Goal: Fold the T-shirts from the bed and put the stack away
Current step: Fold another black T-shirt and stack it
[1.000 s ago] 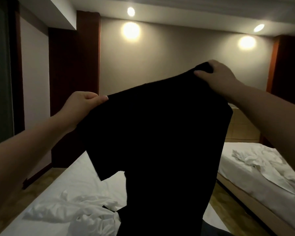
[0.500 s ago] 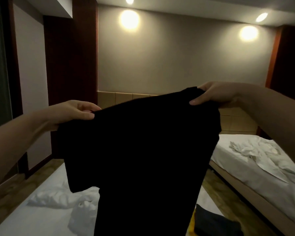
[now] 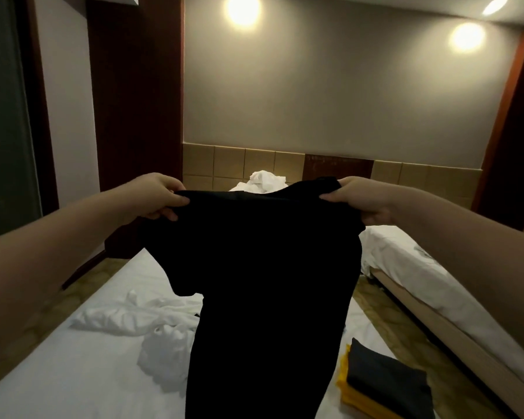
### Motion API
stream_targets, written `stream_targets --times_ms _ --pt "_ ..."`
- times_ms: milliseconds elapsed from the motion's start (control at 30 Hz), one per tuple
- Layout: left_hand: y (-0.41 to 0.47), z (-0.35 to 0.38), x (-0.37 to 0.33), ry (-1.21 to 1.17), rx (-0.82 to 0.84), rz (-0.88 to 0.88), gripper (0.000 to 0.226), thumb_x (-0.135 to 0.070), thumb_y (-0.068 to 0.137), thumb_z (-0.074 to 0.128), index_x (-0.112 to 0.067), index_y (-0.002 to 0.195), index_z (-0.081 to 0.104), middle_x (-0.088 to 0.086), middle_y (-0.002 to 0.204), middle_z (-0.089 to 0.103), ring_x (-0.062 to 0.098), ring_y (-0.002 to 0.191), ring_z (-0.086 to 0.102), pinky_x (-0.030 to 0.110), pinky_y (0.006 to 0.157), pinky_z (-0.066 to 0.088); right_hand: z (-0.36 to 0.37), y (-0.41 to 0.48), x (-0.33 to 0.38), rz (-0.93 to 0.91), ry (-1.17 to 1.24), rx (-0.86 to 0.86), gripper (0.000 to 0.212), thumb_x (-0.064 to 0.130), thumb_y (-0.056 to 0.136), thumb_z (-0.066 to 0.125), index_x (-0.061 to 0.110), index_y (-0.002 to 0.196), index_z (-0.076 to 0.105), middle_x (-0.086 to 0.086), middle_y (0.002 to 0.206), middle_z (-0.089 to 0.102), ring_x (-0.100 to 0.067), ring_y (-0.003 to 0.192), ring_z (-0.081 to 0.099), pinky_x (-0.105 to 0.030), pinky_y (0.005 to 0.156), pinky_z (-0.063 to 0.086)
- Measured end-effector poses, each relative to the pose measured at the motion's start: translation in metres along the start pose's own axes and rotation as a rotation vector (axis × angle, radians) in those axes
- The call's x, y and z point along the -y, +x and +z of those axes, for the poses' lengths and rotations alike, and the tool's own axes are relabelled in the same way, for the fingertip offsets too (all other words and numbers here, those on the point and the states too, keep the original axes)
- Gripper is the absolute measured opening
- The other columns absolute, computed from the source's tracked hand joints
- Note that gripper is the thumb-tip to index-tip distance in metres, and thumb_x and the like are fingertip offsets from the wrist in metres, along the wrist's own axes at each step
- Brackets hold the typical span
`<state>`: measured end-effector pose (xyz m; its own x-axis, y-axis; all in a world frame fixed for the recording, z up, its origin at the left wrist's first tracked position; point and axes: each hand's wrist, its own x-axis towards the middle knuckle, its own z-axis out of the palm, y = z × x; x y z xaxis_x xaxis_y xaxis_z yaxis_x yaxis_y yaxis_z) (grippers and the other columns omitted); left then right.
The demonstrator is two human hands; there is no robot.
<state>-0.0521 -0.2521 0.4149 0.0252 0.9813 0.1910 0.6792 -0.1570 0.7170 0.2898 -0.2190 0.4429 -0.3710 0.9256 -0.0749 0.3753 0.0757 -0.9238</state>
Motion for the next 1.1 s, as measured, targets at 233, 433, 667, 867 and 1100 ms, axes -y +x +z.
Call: stream_targets --times_ms 233,433,667,867,1100 --pt "-0.003 0.003 0.002 -0.233 -0.126 0.08 0.011 -0.009 0.092 0.051 -0.015 0.086 0.058 0.008 0.087 0.062 0.011 0.066 0.063 0.015 0.055 0.053 0.002 -0.014 0.015 0.032 -0.238 0.16 0.033 0.014 0.077 0.066 0.007 0.107 0.057 -0.004 0.092 0.065 -0.012 0.078 0.069 -0.021 0.058 0.054" --pt "-0.001 -0.003 -0.02 -0.207 -0.578 0.333 0.009 -0.012 0.092 0.055 -0.019 0.086 0.057 0.001 0.078 0.061 0.004 0.062 0.061 0.018 0.059 0.05 0.001 -0.032 0.062 -0.267 -0.525 -0.289 0.012 0.008 0.076 0.072 0.008 0.084 0.063 0.001 0.07 0.068 -0.011 0.063 0.064 -0.023 0.061 0.048" --pt "0.002 0.02 0.001 -0.103 -0.475 0.249 0.009 -0.011 0.092 0.054 -0.015 0.084 0.056 0.007 0.083 0.062 0.017 0.071 0.064 0.025 0.063 0.049 0.009 -0.006 0.043 -0.375 -1.034 -0.487 0.037 0.019 0.08 0.072 0.007 0.113 0.063 -0.008 0.103 0.063 -0.024 0.107 0.058 -0.022 0.071 0.033" --pt "-0.001 0.003 -0.001 -0.09 -0.362 0.264 0.011 -0.011 0.09 0.056 -0.017 0.081 0.056 0.007 0.082 0.064 0.015 0.069 0.065 0.023 0.062 0.051 0.003 -0.017 0.047 -0.407 -0.832 -0.497 0.025 0.019 0.08 0.072 0.007 0.102 0.065 0.0 0.083 0.058 -0.019 0.088 0.056 -0.022 0.065 0.03" --pt "-0.02 -0.01 -0.002 -0.244 -0.171 0.265 0.009 -0.012 0.091 0.053 -0.011 0.086 0.061 0.004 0.078 0.063 0.006 0.055 0.061 0.013 0.053 0.051 -0.003 -0.039 0.039 -0.417 -0.439 -0.307 0.011 0.005 0.075 0.072 0.012 0.077 0.064 0.01 0.059 0.067 -0.004 0.057 0.062 -0.012 0.053 0.047"
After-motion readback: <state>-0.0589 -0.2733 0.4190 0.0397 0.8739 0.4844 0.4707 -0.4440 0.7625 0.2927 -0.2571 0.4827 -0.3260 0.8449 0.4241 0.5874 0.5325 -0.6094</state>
